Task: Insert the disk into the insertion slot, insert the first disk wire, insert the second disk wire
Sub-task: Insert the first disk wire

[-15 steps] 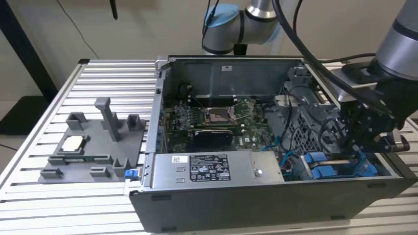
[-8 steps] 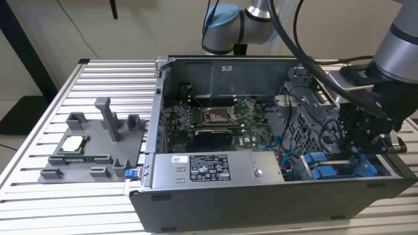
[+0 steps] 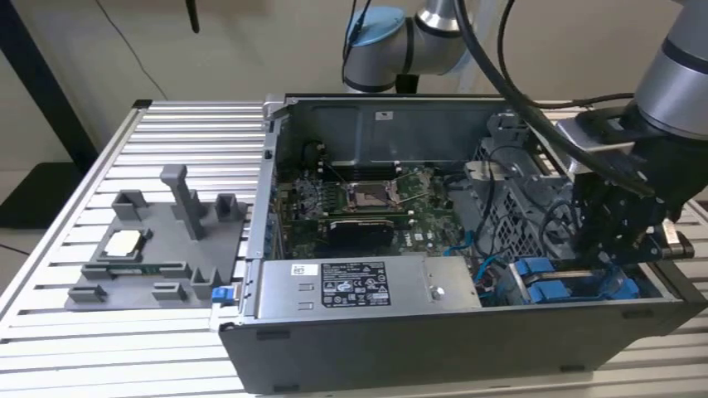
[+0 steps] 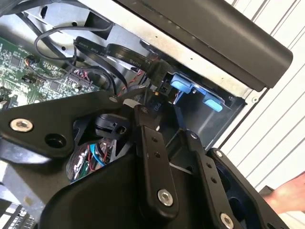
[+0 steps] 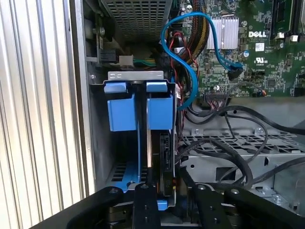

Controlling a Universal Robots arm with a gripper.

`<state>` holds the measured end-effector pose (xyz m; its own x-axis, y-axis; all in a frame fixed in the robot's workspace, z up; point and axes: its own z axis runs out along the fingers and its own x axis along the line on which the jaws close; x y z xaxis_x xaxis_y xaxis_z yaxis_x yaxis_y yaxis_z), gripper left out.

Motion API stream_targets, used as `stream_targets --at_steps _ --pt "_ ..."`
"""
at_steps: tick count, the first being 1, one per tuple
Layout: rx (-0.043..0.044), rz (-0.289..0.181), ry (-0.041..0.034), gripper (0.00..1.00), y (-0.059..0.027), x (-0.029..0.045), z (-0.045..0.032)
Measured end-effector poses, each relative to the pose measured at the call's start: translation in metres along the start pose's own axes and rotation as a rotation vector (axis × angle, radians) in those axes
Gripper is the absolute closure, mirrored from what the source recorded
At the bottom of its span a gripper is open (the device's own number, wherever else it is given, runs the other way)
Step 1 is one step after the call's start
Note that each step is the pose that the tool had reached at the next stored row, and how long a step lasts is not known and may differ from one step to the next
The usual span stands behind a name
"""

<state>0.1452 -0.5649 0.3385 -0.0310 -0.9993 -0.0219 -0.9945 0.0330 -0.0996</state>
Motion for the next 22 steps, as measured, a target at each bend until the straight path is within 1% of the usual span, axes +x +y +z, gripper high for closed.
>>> stream_targets --at_steps 2,12,19,20,22 --pt "-0.0001 0.000 0.0003 0.67 -0.0004 -0.0001 -0.0044" --pt "-0.0032 0.000 0.0003 0.67 -0.0021 -0.0005 -0.0204" --pt "-0.0053 0.000 0.0014 0.67 -0.0036 -0.0009 -0.0361" --pt "-0.0053 0.000 0.0015 0.67 -0.0038 -0.0010 -0.0374" --pt "-0.0053 0.000 0.0015 0.67 -0.0038 -0.0010 -0.0377"
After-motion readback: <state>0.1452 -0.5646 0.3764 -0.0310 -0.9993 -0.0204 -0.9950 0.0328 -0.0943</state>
